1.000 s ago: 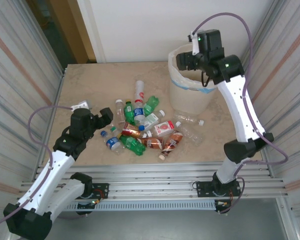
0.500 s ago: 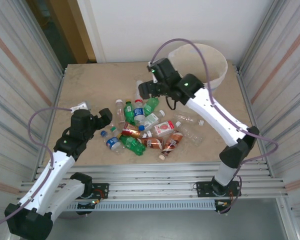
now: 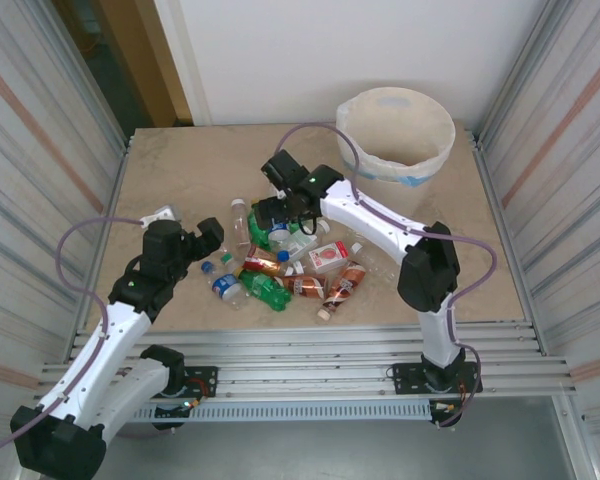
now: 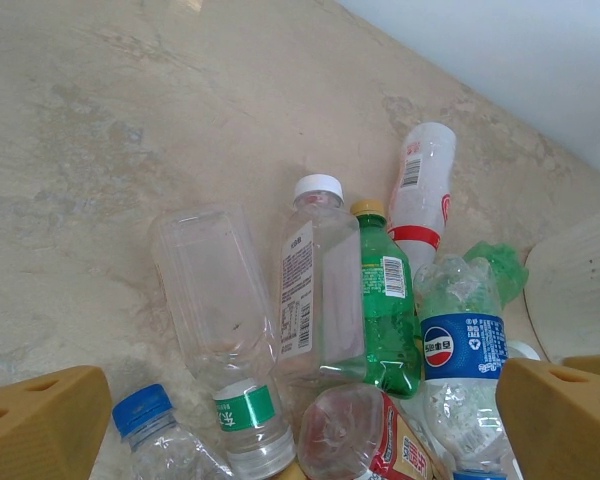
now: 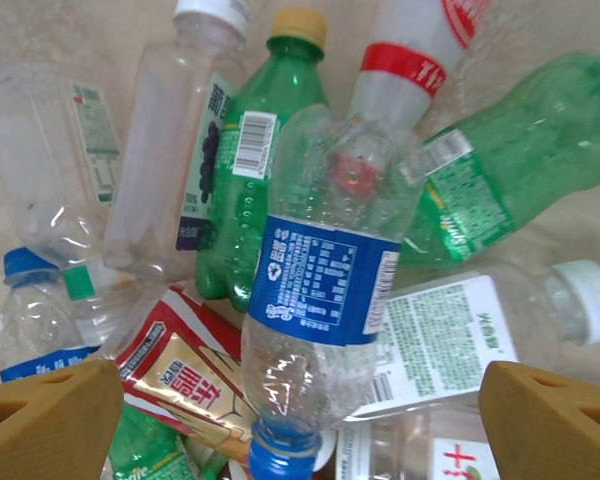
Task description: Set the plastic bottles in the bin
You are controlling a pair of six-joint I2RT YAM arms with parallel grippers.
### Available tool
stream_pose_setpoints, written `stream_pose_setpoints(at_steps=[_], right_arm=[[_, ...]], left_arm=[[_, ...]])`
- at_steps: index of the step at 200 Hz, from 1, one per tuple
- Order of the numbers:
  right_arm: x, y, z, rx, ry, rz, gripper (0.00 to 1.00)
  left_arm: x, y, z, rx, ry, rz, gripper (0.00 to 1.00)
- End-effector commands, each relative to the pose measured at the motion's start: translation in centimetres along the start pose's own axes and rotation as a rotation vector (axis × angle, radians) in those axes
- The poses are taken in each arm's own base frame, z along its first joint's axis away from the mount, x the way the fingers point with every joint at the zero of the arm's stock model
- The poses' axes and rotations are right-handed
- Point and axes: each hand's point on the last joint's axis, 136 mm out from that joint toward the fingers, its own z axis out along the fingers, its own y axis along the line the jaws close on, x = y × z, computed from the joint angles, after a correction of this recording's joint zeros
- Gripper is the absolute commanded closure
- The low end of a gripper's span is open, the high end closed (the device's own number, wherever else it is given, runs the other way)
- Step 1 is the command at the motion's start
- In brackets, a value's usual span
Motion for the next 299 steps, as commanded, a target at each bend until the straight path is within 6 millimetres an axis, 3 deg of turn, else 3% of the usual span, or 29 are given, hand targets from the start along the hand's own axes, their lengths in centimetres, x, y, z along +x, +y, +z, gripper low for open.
stream_pose_setpoints(at_steps=[1,30,80,196,257,286,299], right_arm=[[0.7,0.6,2.1,-0.031,0.040,0.042,0.10],[1.1,0.6,4.1,-0.043,0.069,0.060,0.10],[1.6,-1.6,6.9,-0.009,0.111,0.113,0.13],[2.2,-2.0,9.3,0.016,0.140,0.085,0.28],[1.2,-1.5,7.1,0.008,0.103,0.065,0.51],[-0.1,-0.7,4.1,-0.008,0.050,0.039,0.64],[-1.0,-0.1,1.9,-0.020,0.010,0.013,0.68]], left_arm=[[-0.2,0.4,0.3,-0.010,-0.014,-0.019,0.01],[0.0,0.4,0.4,-0.013,-0.008,-0.018,0.01],[0.2,0.5,0.5,-0.012,-0.002,-0.016,0.01],[0.4,0.1,1.1,-0.005,0.021,-0.007,0.01],[0.4,0.1,1.0,-0.003,0.020,-0.006,0.01],[0.3,0.1,0.9,-0.003,0.014,-0.005,0.01],[0.2,0.0,0.8,-0.002,0.011,-0.005,0.01]])
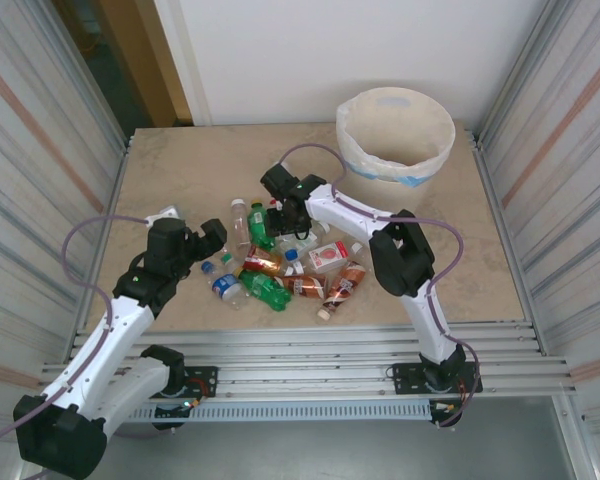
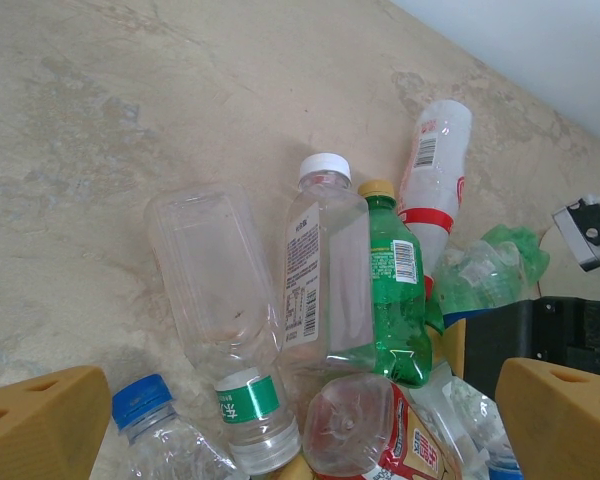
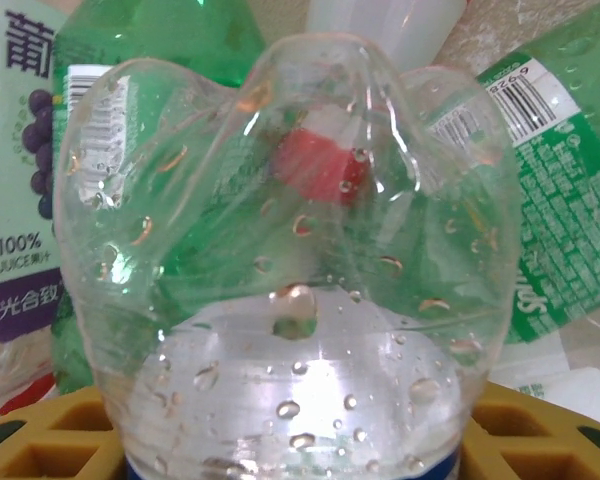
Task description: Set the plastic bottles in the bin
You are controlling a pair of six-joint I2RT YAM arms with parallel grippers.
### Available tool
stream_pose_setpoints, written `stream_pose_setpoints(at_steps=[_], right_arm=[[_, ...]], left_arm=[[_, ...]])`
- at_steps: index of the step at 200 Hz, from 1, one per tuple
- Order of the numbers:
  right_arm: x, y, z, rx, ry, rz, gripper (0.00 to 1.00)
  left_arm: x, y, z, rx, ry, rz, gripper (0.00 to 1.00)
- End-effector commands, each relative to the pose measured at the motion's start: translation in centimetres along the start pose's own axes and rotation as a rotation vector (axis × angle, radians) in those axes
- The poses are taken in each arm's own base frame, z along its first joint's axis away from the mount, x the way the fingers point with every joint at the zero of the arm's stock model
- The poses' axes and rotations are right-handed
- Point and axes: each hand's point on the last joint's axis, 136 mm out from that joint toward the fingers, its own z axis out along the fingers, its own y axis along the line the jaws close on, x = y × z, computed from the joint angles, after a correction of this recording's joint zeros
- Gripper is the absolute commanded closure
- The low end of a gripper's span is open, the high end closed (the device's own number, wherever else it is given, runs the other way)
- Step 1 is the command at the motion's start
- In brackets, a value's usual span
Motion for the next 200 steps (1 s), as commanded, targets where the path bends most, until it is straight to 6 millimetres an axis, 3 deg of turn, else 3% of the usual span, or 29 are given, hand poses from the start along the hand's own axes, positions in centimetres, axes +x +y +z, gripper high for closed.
stream_pose_setpoints(at_steps=[1,35,65,89,115,154,200], right_arm=[[-2.3,1.9,-6.9,-0.035,-0.121,-0.063,0.68],[-4.6,2.3,-14.4,-0.037,-0.258,-0.139,0.75],[-7.0,0.8,-22.0,-0.051,-0.403,-0.166,0.77],[-8.7,-1.7,-27.2,-0.053,-0.502,-0.156,0.79],[-10.1,-6.1,-31.8,0.006,-0.596,-0.121,0.79],[-11.3,-13.8,-35.1,0.077,-0.661,-0.020,0.79],[-12.9,-21.2,-34.2,0.169,-0.644,0.039,0.78]], left_arm=[[-0.8,-0.1,-0.2,0.008,-0.034,-0.012,0.01],[-0.8,0.1,-0.3,0.004,-0.039,-0.013,0.01],[-0.9,0.1,-0.4,0.006,-0.040,-0.021,0.01],[-1.0,0.1,-0.5,0.011,-0.042,-0.024,0.01],[-1.0,0.0,-0.6,0.015,-0.046,-0.027,0.01],[-1.3,-0.2,-0.8,0.023,-0.053,-0.024,0.01],[-1.7,-0.4,-0.8,0.026,-0.056,-0.019,0.01]])
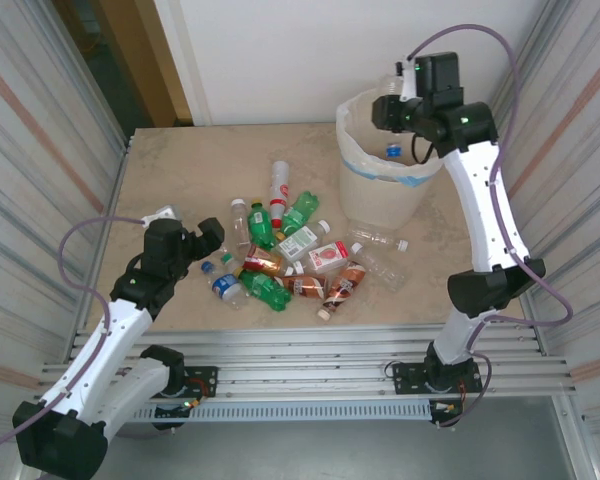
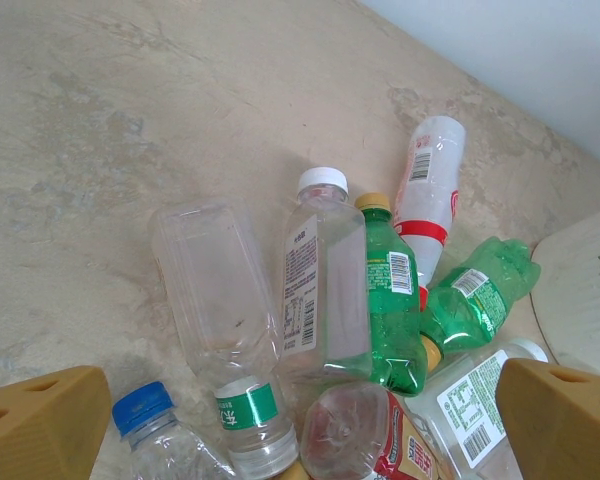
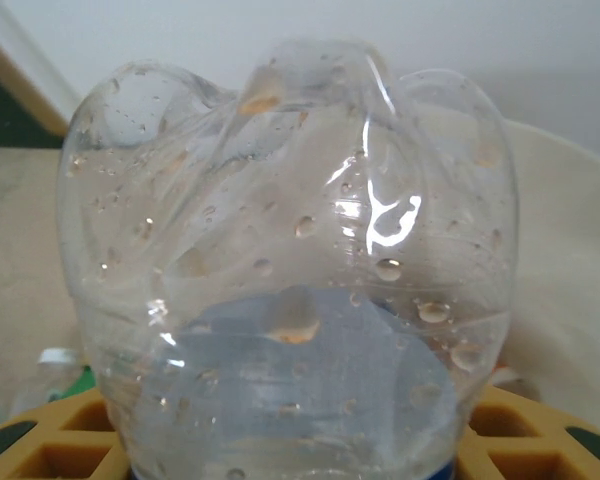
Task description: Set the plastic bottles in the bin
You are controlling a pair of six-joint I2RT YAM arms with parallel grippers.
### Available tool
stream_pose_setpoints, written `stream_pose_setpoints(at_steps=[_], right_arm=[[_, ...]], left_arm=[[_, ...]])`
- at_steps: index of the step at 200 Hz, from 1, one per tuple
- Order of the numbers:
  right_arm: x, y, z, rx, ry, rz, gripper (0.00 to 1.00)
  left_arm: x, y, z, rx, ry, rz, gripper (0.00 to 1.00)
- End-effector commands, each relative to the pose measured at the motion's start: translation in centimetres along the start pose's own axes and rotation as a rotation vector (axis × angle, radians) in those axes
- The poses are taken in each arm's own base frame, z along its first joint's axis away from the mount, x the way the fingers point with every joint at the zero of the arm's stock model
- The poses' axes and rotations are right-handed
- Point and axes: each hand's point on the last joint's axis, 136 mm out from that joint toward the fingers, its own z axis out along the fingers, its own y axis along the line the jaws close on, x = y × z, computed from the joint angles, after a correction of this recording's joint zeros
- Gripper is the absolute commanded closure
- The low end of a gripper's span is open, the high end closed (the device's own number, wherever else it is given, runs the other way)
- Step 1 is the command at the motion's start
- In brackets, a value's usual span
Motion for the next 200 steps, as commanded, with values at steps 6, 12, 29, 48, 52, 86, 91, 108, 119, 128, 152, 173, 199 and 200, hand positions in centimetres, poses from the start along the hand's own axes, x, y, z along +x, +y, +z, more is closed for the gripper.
stream_pose_setpoints(at_steps=[6,12,29,48,52,86,91,108,119,128,152,173,199,200], right_arm=[[-0.2,-2.4,1.7,0.021,0.019,-0.047,0.78],[-0.2,-3.0,2.1,0.036,0.023,-0.049,0.77],[-0.1,-4.7,3.5,0.082,0.044,-0.066,0.76],[0.5,-6.0,5.5,0.140,0.074,-0.111,0.74],[0.6,-6.2,5.8,0.151,0.079,-0.121,0.74],[2.0,-8.0,8.7,0.228,0.136,-0.177,0.73],[2.3,-8.2,9.0,0.236,0.149,-0.184,0.73],[3.3,-8.9,10.0,0.263,0.185,-0.196,0.73],[4.1,-9.3,10.5,0.273,0.211,-0.200,0.73],[4.6,-9.6,11.0,0.275,0.228,-0.202,0.72],[6.0,-10.2,12.1,0.280,0.265,-0.204,0.68],[7.3,-10.7,13.0,0.289,0.300,-0.201,0.68],[8.5,-11.4,13.9,0.312,0.332,-0.209,0.67],[8.6,-11.4,14.0,0.312,0.334,-0.209,0.67]], left_arm=[[-1.0,-0.5,-0.3,0.020,-0.030,-0.009,0.01],[-1.1,-0.6,-0.3,0.021,-0.030,-0.009,0.01],[-1.1,-0.6,-0.3,0.023,-0.029,-0.009,0.01],[-1.2,-0.7,-0.4,0.022,-0.030,-0.009,0.01],[-1.2,-0.6,-0.4,0.022,-0.031,-0.010,0.01],[-1.2,-0.7,-0.6,0.025,-0.033,-0.011,0.01],[-1.2,-0.7,-0.6,0.026,-0.033,-0.012,0.01],[-1.1,-0.6,-0.7,0.023,-0.033,-0.016,0.01],[-1.1,-0.5,-0.8,0.022,-0.035,-0.017,0.01],[-1.1,-0.4,-0.8,0.022,-0.036,-0.018,0.01],[-1.1,-0.4,-1.0,0.022,-0.038,-0.018,0.01],[-1.0,-0.3,-1.0,0.021,-0.035,-0.017,0.01],[-1.1,-0.3,-1.2,0.021,-0.041,-0.018,0.01],[-1.1,-0.3,-1.2,0.022,-0.040,-0.017,0.01]])
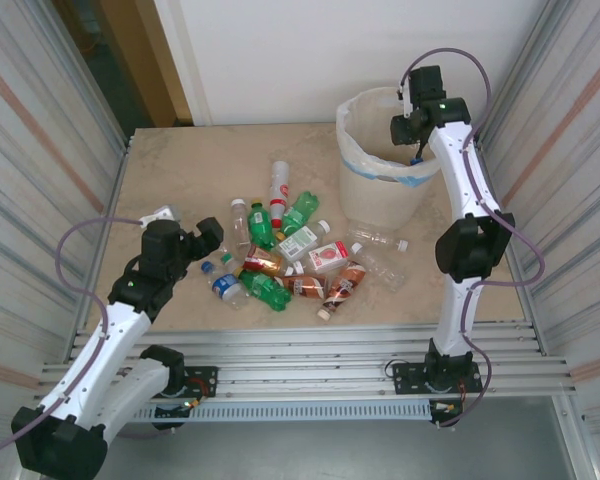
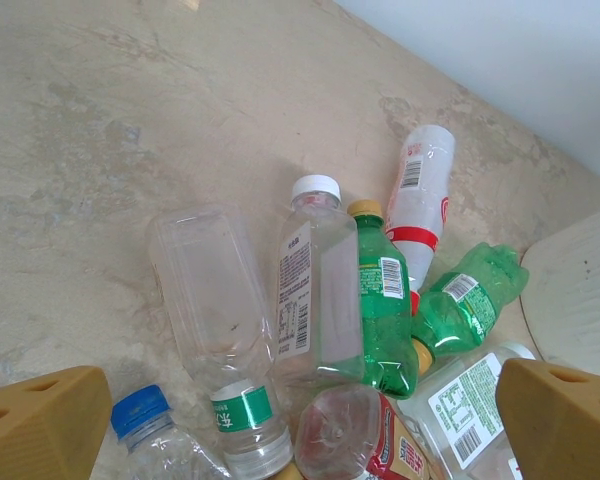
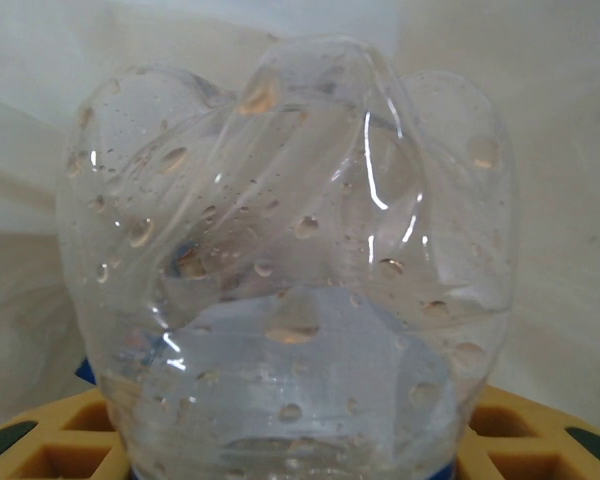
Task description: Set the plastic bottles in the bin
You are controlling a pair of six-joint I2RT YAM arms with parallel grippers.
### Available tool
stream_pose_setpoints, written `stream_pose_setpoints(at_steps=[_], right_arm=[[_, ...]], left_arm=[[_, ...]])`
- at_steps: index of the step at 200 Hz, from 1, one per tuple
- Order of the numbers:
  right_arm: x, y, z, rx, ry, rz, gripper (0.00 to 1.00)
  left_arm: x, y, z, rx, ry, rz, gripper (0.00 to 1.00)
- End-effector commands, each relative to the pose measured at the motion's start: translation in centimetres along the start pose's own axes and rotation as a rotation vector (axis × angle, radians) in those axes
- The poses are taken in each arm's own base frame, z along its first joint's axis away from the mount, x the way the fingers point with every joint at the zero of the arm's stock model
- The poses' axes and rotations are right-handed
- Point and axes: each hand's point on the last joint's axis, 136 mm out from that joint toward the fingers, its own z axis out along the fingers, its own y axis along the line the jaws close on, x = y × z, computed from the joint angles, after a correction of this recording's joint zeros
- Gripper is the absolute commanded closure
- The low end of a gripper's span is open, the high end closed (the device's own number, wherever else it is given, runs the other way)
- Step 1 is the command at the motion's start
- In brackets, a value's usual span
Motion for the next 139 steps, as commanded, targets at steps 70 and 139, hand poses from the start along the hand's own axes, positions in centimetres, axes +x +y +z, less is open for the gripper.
stream_pose_setpoints(at_steps=[70,139], right_arm=[[3.9,-0.2,5.3,0.058,0.119,-0.054,0.56],[4.6,0.2,6.5,0.051,0.139,-0.055,0.29]], left_arm=[[-0.7,0.0,-0.9,0.003,-0.027,-0.013,0.01],[-0.7,0.3,-1.0,-0.009,-0.023,-0.012,0.01]])
